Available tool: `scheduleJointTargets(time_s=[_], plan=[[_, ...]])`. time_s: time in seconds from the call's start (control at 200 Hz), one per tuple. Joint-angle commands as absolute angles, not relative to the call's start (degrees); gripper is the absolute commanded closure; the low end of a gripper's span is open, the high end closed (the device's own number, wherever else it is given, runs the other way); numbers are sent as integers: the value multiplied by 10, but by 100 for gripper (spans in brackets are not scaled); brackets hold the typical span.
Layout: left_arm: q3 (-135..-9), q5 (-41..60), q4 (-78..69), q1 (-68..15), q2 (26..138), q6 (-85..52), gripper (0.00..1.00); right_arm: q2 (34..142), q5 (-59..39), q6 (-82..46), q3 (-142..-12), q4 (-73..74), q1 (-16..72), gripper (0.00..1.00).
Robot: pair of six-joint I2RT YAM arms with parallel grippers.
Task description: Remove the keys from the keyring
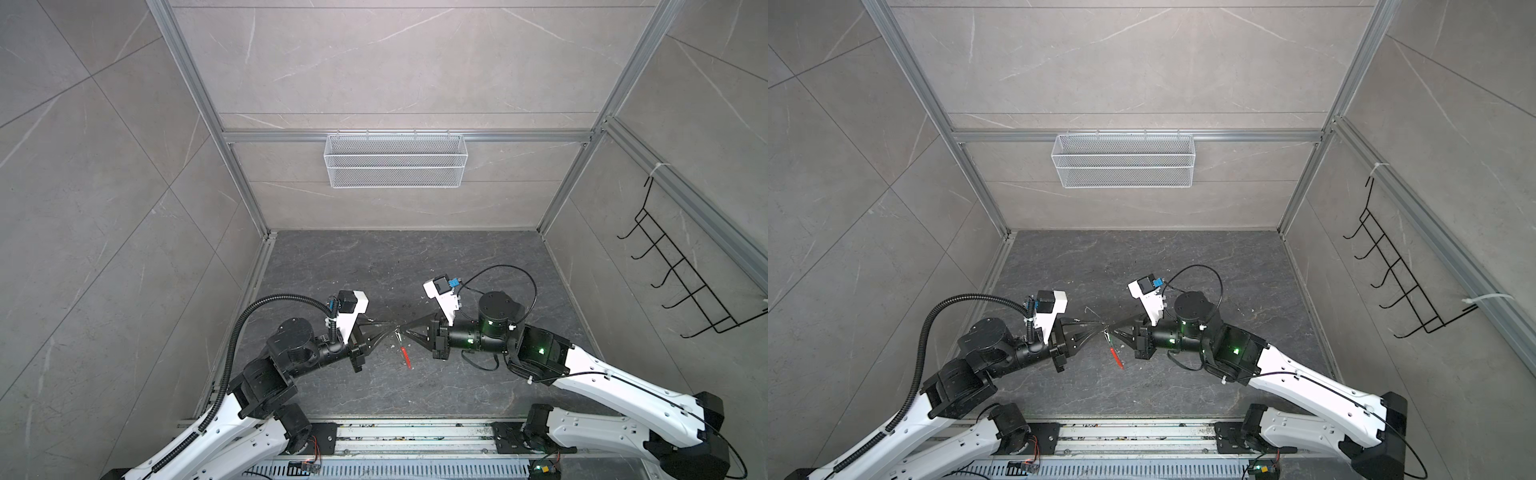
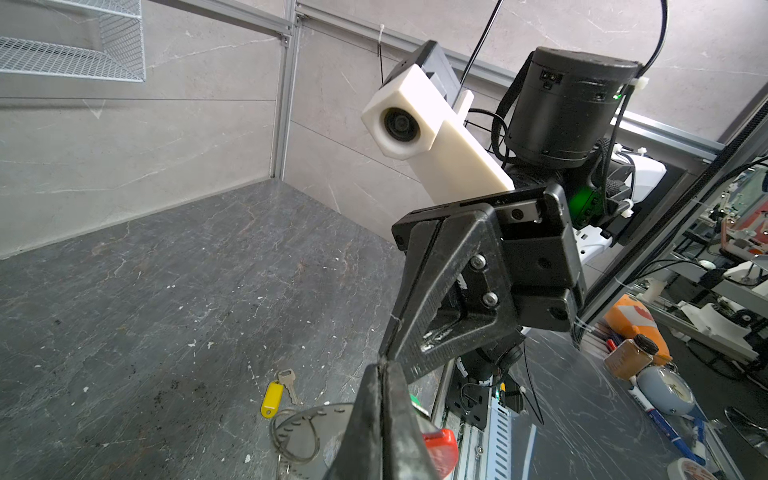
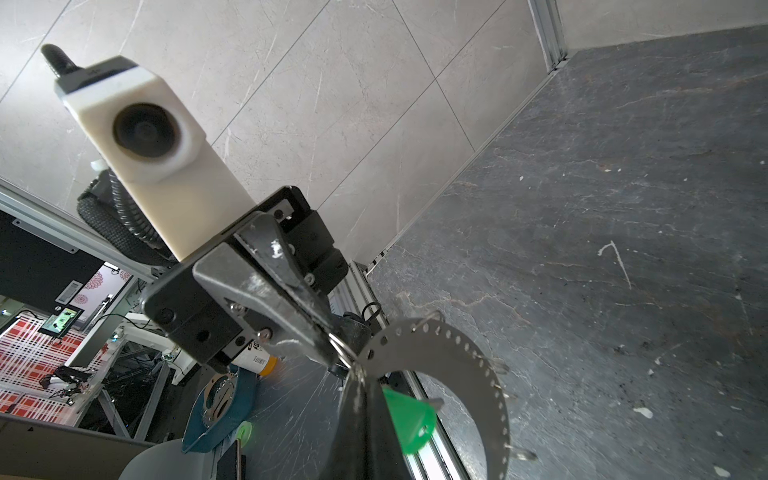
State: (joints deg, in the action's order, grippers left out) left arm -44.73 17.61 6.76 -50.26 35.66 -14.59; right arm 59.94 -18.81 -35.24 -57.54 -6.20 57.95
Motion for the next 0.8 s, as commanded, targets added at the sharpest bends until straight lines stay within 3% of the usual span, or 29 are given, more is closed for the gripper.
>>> scheduleJointTargets(time_s=[0.0,0.795], plan=[[-445,190,-1,-505,346,-153,100,610,-179,-365,-582,-88,582,100],[-374,186,-130,-505,287,-144,100,624,-200,-417,-551,-37,581,100]])
